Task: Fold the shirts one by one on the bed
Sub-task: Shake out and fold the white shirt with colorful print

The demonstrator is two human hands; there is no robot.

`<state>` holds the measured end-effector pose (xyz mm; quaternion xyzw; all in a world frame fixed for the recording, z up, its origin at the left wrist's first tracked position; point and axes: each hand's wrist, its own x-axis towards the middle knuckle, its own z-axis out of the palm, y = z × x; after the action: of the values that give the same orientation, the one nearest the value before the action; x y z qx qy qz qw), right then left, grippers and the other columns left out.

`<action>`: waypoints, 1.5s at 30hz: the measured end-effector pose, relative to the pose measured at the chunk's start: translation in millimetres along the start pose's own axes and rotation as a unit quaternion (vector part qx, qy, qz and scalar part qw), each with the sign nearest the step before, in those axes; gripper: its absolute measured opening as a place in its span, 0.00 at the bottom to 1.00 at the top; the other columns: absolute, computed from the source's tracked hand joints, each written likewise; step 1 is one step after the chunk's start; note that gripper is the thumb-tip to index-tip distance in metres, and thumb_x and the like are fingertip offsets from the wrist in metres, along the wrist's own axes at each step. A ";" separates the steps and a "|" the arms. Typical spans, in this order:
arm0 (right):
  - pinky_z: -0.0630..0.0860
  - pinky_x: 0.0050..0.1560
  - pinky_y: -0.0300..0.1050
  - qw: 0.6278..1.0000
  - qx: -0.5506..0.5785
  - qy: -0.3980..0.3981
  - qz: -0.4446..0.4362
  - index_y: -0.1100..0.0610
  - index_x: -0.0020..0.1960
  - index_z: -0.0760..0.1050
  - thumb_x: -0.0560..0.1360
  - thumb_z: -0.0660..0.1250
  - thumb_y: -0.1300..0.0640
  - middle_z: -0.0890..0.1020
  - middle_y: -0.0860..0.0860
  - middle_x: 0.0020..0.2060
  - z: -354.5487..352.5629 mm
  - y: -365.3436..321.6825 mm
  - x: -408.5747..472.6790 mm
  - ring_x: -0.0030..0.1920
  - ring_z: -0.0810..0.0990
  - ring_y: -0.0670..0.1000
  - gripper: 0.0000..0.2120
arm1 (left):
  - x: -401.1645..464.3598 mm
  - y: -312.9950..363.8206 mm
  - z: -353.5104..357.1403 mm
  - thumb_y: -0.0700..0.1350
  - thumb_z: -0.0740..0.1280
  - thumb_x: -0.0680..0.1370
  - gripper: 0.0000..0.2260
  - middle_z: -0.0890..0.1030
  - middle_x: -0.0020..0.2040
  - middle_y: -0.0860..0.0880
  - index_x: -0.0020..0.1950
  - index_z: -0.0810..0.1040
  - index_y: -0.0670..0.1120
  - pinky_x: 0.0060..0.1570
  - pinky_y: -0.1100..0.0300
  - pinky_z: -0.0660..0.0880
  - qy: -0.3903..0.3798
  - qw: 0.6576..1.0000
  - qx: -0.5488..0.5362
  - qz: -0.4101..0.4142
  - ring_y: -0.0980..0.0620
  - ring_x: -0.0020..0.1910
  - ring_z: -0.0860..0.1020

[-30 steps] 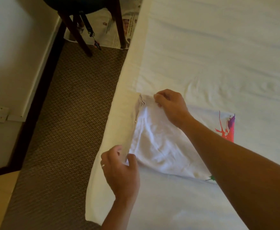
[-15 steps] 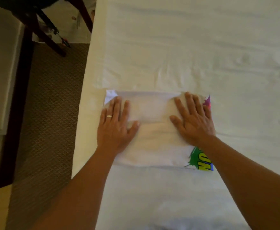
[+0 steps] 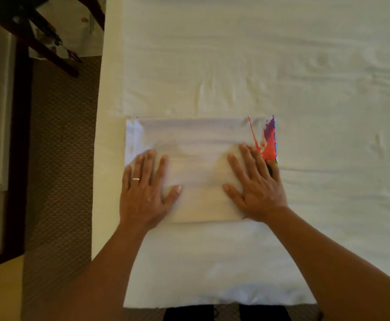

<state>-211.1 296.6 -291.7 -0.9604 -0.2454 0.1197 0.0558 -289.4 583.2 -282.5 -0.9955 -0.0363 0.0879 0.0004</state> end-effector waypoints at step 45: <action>0.68 0.38 0.49 0.982 0.040 0.160 -0.091 0.56 0.43 0.74 0.67 0.59 0.56 0.76 0.53 0.39 -102.7 37.8 34.3 0.36 0.77 0.60 0.08 | 42.3 -14.5 -83.3 0.43 0.67 0.72 0.05 0.75 0.41 0.45 0.45 0.79 0.45 0.43 0.49 0.68 0.192 0.974 -0.039 0.117 0.41 0.36 0.75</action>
<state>-138.1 275.2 -205.8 -0.9376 -0.3150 -0.0315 0.1438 -234.3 601.2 -207.8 -0.9904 0.0774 -0.1067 -0.0419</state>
